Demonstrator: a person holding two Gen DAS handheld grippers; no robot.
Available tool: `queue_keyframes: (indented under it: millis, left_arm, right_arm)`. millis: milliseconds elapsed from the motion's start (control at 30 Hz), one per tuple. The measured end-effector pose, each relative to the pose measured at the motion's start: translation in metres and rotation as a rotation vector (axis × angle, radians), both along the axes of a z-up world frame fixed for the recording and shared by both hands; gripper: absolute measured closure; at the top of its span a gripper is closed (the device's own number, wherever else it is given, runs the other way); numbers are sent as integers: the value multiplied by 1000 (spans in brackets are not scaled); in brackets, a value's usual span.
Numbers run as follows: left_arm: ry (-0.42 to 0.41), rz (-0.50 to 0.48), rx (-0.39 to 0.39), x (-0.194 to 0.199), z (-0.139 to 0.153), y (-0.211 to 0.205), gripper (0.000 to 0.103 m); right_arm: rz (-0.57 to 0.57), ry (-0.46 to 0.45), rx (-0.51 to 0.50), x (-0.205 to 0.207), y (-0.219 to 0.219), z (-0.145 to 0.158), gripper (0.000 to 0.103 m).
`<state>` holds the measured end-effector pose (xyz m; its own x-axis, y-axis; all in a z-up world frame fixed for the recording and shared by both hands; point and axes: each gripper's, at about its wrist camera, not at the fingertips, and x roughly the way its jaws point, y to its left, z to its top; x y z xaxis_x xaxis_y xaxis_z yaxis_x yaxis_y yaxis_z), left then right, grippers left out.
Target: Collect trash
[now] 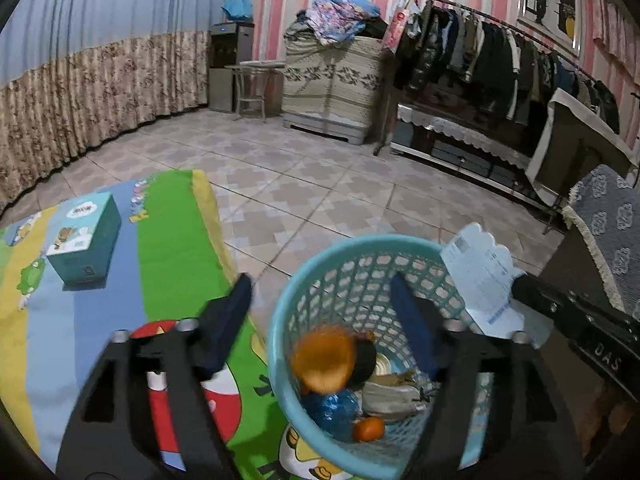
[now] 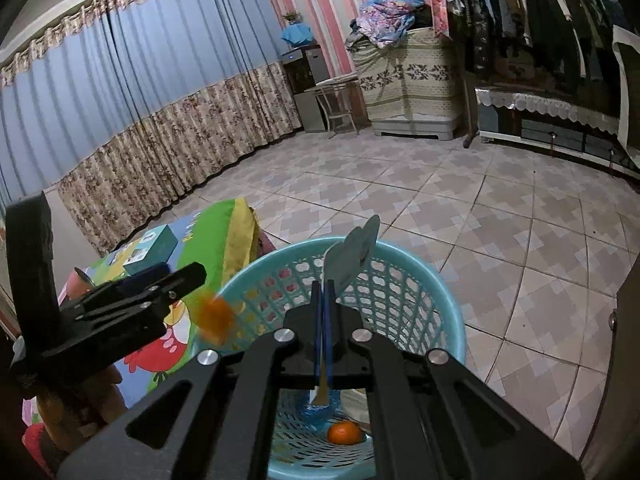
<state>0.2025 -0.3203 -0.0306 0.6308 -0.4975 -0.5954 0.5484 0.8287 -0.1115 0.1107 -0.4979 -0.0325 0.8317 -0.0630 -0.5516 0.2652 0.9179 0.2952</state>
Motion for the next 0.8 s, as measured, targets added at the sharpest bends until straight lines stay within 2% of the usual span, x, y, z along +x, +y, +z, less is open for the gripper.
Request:
queue_keyframes:
  millis: [100,300,467,500,567,700,733,800]
  left_arm:
    - [-7,22,-4,3,6,4,22]
    - [-74,159,6,-2,25,47,6]
    - [-132,250,15,-13,43,89,6]
    - [-138,268,16,-17,47,100,6]
    - [-140,288,15,-21,52,118,6]
    - [-163,352,31,-36,59,157,6]
    - [-166,368,32,-40,59,167,6]
    - [-168,392,33,-50,59,185,6]
  right_arm:
    - [7,-1,-5,0,4,-1,102]
    - [34,15,-36,10,16,-7,102]
    - [33,39,-36,19,21,-16,98]
    - [29,51,-44,21,22,-18,94]
    - [18,58,-54,24,23,-20,51]
    - [3,49,-90,19,34,-15,39]
    - [-4,38,-106,16,40,-12,28]
    - [-5,20,-131,10,53,-6,20]
